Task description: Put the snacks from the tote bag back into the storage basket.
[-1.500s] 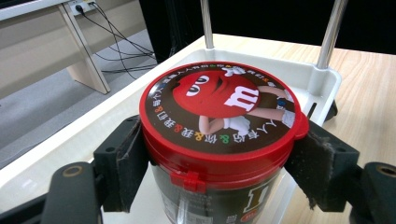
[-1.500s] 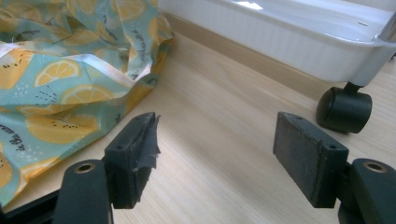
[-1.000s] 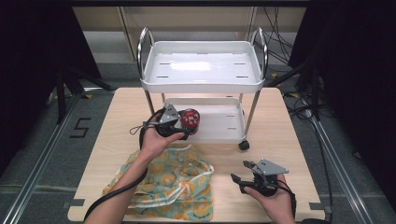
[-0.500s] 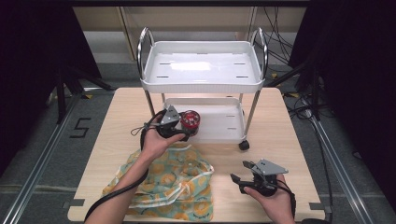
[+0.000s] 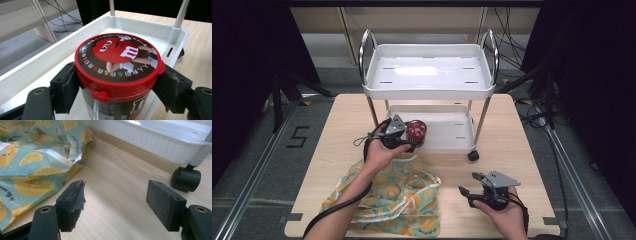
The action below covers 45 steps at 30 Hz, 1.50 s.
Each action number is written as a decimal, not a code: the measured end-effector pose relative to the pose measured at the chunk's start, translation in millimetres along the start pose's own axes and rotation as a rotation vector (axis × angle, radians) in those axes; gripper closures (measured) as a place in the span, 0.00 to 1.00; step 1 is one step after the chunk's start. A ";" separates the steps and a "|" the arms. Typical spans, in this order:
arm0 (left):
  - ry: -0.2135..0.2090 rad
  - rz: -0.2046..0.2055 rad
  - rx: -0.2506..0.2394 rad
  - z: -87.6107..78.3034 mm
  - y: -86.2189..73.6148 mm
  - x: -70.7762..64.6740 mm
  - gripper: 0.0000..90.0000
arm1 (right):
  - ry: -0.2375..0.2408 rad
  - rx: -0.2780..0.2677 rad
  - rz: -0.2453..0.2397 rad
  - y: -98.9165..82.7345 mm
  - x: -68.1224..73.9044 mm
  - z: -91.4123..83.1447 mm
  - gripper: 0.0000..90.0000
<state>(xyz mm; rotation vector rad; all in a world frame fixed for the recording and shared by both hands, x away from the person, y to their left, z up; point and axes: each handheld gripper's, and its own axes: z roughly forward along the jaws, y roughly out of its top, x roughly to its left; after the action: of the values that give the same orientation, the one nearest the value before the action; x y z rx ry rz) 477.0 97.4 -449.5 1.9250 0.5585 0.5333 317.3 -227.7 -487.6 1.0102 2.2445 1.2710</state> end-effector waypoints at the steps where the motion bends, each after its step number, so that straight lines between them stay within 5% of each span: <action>1: 0.001 0.000 0.000 0.3 -0.3 0.2 0.28 | 0.000 -0.003 -0.009 0.1 -1.0 0.2 0.35; 45: 0.011 -0.037 0.057 6.0 -16.2 1.2 0.28 | -0.003 -0.010 -0.032 0.4 -3.2 -0.3 0.35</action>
<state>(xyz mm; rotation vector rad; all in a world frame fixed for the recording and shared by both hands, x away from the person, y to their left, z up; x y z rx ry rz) 479.1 99.9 -466.5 1.9633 0.6209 0.5091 319.4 -230.1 -487.1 0.9682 2.2413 1.2648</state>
